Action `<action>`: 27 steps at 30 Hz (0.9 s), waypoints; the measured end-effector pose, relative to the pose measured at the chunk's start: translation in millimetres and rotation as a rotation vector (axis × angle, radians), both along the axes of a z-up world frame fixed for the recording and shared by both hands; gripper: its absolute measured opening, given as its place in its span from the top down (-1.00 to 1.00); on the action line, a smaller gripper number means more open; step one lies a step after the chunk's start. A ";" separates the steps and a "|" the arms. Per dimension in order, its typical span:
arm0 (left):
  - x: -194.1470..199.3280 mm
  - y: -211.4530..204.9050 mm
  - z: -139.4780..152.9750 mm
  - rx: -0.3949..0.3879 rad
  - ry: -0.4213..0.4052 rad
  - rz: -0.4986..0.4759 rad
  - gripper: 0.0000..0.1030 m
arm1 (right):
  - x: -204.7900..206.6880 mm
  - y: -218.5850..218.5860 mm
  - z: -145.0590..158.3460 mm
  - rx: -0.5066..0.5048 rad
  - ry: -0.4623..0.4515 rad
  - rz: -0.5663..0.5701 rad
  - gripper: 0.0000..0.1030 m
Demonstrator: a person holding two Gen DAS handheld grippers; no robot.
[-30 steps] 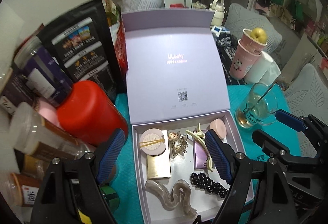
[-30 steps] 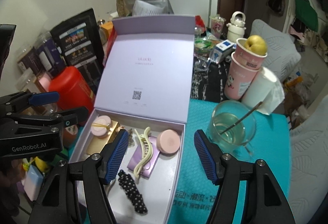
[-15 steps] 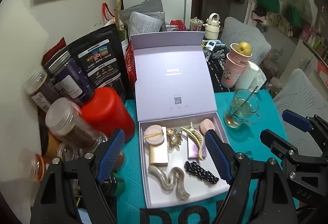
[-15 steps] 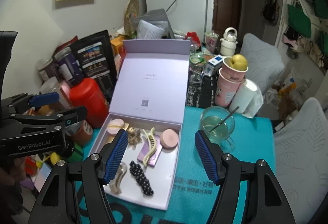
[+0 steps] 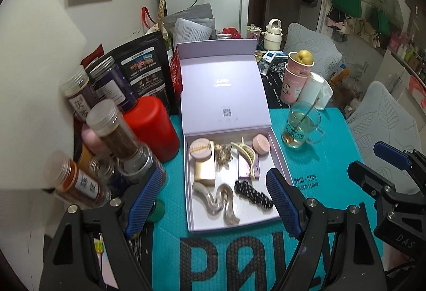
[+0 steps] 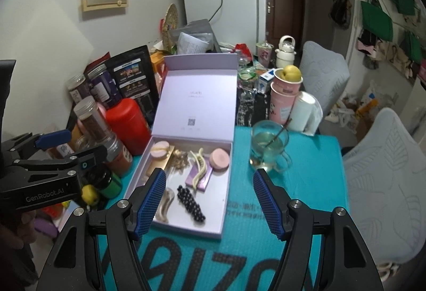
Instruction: Organize rigid objects
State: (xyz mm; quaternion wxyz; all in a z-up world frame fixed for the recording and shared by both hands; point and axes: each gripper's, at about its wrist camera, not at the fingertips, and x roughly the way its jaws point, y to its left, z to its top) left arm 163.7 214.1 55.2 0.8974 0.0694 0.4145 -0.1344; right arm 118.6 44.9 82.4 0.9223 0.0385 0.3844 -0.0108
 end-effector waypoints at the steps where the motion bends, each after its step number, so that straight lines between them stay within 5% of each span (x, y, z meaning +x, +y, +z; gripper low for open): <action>1: -3.0 0.3 -0.6 0.002 0.001 -0.001 -0.57 | -4.3 0.8 -0.7 0.000 0.001 0.000 -0.33; 27: -47.9 7.1 -26.2 -0.005 0.086 0.033 -0.57 | -53.9 5.1 -22.1 0.027 0.041 -0.026 -0.33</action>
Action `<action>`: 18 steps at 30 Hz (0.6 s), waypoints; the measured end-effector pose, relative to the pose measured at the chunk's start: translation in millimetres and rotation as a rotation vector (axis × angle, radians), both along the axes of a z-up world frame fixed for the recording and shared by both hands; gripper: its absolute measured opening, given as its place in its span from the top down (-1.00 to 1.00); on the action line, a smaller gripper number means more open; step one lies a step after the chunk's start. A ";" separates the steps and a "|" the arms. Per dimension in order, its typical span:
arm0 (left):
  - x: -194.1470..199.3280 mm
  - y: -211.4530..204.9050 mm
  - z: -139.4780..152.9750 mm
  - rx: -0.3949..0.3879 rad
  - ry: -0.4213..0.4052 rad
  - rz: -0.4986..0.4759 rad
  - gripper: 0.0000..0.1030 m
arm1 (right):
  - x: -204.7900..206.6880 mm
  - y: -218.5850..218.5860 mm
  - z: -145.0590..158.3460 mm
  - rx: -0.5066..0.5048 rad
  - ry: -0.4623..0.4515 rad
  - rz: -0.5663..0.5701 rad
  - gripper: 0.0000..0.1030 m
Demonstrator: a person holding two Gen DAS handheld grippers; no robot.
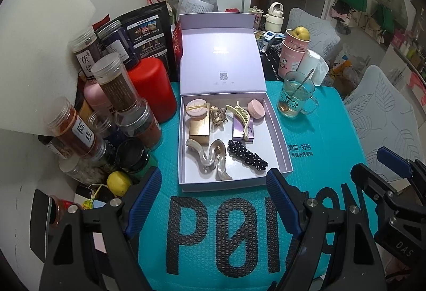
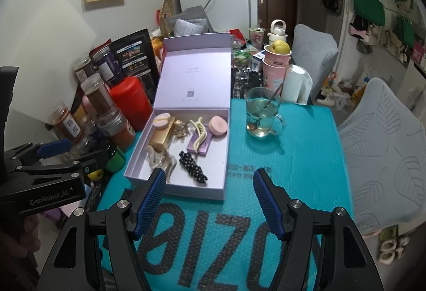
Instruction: Organize rigid objects
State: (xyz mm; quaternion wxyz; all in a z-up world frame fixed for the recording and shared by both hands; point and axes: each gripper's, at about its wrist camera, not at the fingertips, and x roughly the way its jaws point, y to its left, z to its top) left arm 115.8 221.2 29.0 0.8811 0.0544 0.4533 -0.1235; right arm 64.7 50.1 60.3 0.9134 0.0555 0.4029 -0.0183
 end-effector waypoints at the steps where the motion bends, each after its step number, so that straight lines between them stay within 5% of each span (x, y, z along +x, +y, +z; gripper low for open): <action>1: 0.3 0.6 0.4 -0.003 0.000 0.000 -0.57 | -0.3 0.2 0.3 0.001 0.000 0.000 -0.33; 18: -0.2 4.0 3.0 -0.003 -0.001 0.002 -0.57 | -1.1 2.2 2.5 -0.004 0.002 0.015 -0.33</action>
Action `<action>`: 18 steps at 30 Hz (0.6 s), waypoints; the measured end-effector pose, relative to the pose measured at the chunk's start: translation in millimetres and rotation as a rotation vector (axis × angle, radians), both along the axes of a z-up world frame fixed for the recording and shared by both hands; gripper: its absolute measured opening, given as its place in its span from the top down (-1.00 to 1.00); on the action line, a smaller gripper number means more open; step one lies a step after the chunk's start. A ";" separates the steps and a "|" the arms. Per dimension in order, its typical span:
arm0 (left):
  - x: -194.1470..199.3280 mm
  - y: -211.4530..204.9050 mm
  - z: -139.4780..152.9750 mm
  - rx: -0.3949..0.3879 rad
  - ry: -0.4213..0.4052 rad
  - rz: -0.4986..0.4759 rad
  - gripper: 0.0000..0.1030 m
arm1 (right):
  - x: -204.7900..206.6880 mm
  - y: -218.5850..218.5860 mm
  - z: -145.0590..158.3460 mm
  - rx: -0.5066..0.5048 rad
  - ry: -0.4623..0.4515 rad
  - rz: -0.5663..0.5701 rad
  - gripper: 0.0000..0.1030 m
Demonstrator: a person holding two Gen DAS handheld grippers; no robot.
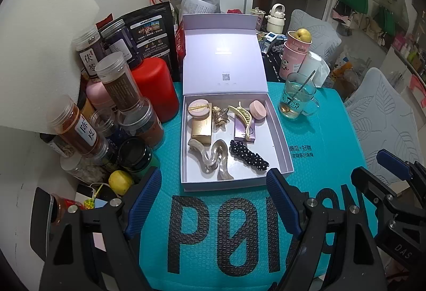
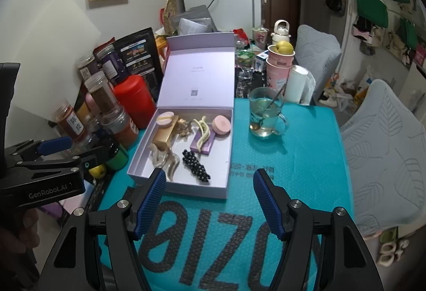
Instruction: Organize rigid objects
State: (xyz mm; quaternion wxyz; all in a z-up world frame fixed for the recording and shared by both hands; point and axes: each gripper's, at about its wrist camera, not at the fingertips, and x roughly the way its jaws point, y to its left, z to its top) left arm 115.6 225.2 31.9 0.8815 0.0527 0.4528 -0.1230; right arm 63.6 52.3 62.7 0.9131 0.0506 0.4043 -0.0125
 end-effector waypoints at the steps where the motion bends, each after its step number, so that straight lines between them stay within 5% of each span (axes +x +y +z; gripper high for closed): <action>1: -0.1 -0.2 0.4 -0.001 0.000 -0.002 -0.57 | 0.0 0.1 0.1 0.001 0.000 0.000 -0.33; 18: -0.5 0.4 1.0 -0.002 -0.002 -0.003 -0.57 | -1.2 0.3 -0.4 0.003 0.002 0.001 -0.33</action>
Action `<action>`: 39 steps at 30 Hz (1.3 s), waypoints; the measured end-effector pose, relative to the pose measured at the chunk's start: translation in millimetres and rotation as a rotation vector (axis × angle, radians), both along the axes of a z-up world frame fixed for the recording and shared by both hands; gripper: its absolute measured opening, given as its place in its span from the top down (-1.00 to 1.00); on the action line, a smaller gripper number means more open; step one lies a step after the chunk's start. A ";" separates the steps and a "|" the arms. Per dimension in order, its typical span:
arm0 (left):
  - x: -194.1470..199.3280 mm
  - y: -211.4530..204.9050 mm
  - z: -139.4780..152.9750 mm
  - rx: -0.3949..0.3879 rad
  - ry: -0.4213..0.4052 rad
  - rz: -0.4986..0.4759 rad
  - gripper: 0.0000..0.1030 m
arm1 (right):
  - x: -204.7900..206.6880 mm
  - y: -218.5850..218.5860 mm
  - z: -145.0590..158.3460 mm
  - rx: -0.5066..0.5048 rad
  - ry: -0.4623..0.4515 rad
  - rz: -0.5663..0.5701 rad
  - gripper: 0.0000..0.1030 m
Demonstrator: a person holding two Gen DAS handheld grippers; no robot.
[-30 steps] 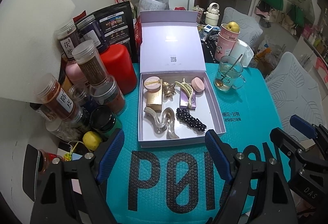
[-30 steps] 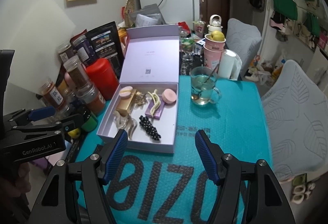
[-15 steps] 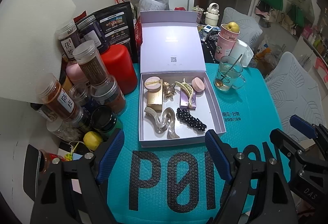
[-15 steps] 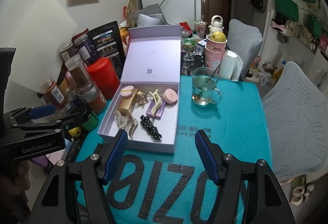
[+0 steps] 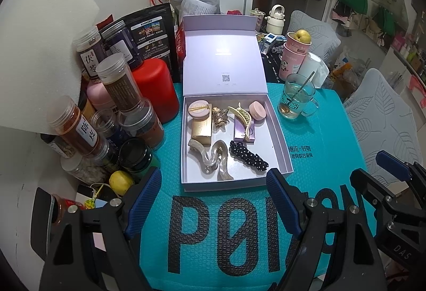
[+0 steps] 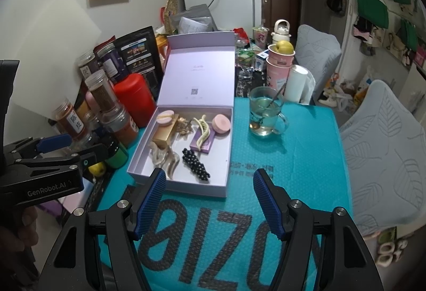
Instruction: Organize rigid objects
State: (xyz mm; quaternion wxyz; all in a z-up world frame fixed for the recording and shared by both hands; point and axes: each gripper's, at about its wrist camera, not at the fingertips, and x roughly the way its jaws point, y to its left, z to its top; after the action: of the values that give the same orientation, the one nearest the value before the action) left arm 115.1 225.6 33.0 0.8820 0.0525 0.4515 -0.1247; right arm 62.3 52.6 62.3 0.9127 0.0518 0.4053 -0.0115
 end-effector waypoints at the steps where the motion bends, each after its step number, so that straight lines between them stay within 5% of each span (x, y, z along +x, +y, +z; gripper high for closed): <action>1: 0.0 0.0 -0.1 0.001 0.000 0.000 -0.57 | -0.4 -0.4 0.1 -0.001 0.000 0.000 -0.33; 39: -1.0 -0.5 1.9 0.017 -0.002 0.001 -0.57 | -1.1 -5.0 -5.2 -0.024 0.036 -0.013 -0.33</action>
State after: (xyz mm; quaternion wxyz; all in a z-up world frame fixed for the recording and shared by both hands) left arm 114.0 225.1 34.8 0.8821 0.0598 0.4516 -0.1202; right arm 61.3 47.5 57.1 0.9058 0.0433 0.4209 -0.0234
